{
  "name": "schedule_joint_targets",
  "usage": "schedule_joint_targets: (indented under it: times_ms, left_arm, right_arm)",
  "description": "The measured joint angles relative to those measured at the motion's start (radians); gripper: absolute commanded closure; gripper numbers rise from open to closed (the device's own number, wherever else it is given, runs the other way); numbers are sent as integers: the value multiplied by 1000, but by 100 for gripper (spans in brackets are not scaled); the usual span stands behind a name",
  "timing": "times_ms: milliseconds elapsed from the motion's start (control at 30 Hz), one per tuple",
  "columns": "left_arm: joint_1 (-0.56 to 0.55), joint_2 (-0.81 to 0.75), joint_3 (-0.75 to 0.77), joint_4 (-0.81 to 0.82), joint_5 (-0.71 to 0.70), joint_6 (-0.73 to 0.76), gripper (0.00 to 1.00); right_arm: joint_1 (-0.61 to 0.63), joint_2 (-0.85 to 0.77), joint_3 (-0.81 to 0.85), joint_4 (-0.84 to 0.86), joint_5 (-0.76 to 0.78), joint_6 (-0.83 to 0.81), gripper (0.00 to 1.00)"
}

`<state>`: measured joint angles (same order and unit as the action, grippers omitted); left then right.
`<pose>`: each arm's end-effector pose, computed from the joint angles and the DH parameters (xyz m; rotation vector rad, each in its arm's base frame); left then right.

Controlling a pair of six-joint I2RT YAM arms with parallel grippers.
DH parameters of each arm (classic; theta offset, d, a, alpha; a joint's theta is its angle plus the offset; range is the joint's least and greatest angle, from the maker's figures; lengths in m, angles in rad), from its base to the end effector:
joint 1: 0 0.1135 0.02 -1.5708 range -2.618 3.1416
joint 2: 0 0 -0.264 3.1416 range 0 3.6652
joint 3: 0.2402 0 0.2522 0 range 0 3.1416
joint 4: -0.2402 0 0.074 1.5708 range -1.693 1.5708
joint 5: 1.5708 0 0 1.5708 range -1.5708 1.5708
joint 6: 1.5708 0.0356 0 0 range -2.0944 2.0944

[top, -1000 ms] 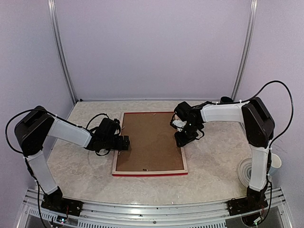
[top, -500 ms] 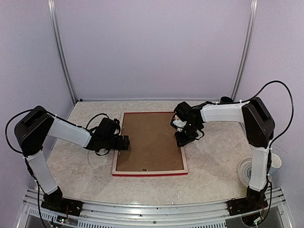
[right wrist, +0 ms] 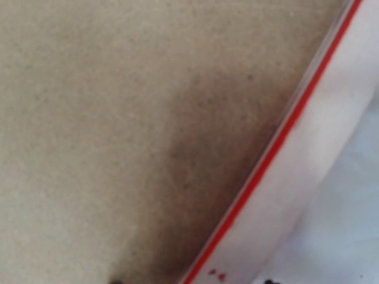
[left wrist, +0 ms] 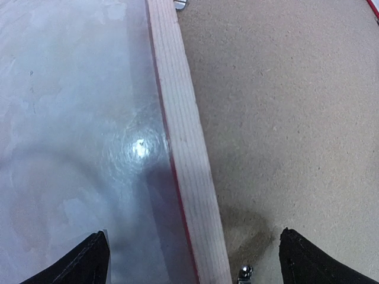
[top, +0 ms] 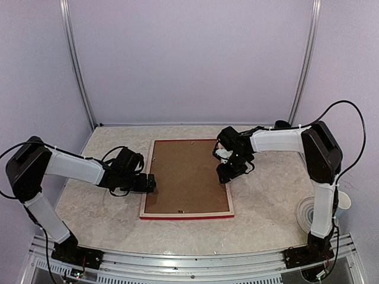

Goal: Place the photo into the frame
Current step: Press the fastener onto the backboard.

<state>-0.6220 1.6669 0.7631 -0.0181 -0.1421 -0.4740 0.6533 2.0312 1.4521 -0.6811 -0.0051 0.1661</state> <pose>0.2549 -0.1765 0.1339 0.1252 2.4991 -0.2864 0.3244 0.2485 0.1618 -0.6892 2.7684 0.1846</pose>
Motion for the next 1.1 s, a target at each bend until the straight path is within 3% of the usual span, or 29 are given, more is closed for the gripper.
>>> schedule_joint_targets:
  times_ms: [367, 1100]
  left_arm:
    - [0, -121, -30, -129, 37, -42, 6]
    - [0, -80, -17, -195, -1, -33, 11]
  right_arm:
    - [0, -6, -14, 23, 2, 8, 45]
    - [0, -19, -40, 53, -19, 11, 46]
